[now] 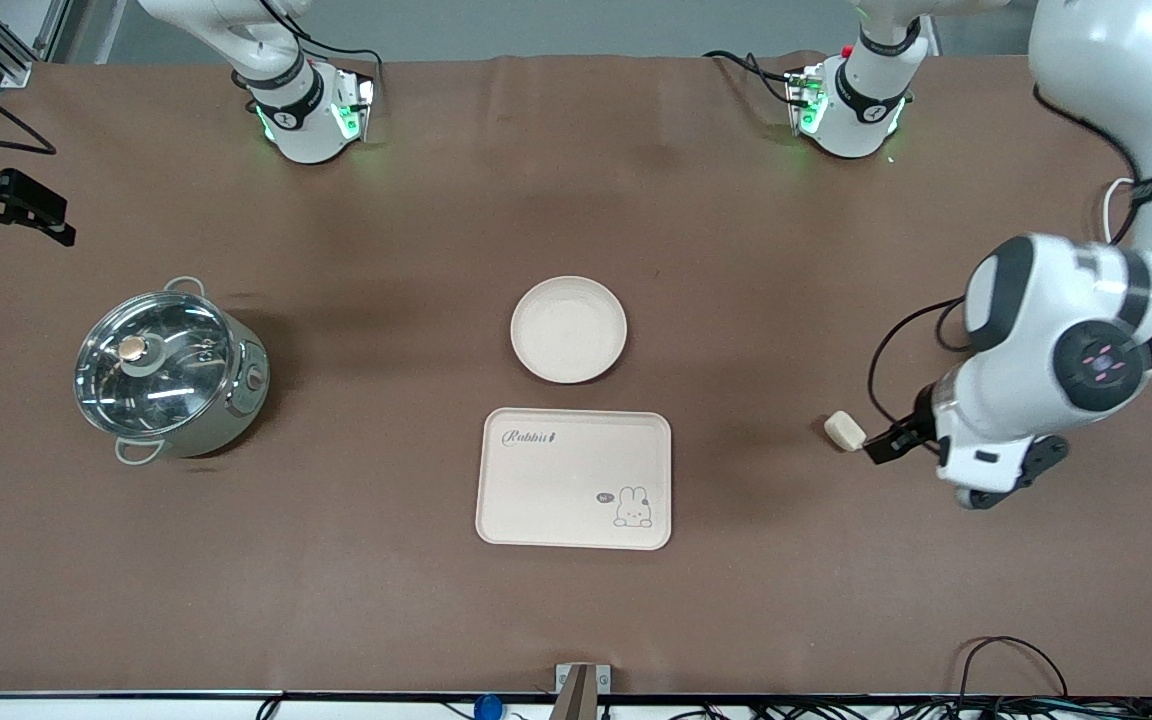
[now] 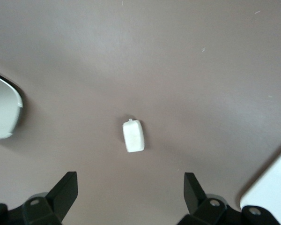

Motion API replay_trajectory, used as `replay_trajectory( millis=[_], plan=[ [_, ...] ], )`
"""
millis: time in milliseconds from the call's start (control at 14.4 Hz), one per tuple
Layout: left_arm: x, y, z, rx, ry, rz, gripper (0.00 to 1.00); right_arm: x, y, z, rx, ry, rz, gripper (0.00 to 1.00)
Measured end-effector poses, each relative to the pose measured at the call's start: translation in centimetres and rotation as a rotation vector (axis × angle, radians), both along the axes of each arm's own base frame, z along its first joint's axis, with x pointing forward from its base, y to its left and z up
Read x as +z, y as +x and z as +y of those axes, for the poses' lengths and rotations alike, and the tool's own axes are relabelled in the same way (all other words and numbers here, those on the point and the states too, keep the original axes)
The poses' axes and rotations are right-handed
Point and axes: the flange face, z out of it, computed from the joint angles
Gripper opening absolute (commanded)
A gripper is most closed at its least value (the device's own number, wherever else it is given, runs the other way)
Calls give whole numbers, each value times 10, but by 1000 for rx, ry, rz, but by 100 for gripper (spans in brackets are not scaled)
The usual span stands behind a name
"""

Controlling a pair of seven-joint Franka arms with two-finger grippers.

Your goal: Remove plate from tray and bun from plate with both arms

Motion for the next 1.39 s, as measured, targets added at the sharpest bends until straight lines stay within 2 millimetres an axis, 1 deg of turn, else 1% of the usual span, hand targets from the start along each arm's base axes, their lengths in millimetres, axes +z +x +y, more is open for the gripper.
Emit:
replay_trajectory(
  millis=[208, 417, 556, 694, 833, 972, 1181, 1389],
  plan=[
    [69, -16, 7, -151, 2, -57, 100, 0, 0, 0, 0, 0, 0, 100],
    [132, -47, 10, -283, 18, -73, 100, 0, 0, 0, 0, 0, 0, 100],
    [169, -70, 12, -355, 29, -81, 100, 0, 0, 0, 0, 1, 1, 100],
    [198, -91, 19, -427, 30, -85, 100, -1, 0, 0, 0, 1, 1, 100],
    [213, -104, 37, -478, 17, -88, 100, -1, 0, 0, 0, 1, 1, 100],
    [216, -117, 53, -520, 4, -80, 100, -1, 0, 0, 0, 1, 1, 100],
    [218, -141, 61, -540, 4, -67, 100, -1, 0, 0, 0, 1, 1, 100],
    [223, -158, 60, -550, -12, -40, 100, -1, 0, 0, 0, 1, 1, 100]
  ],
)
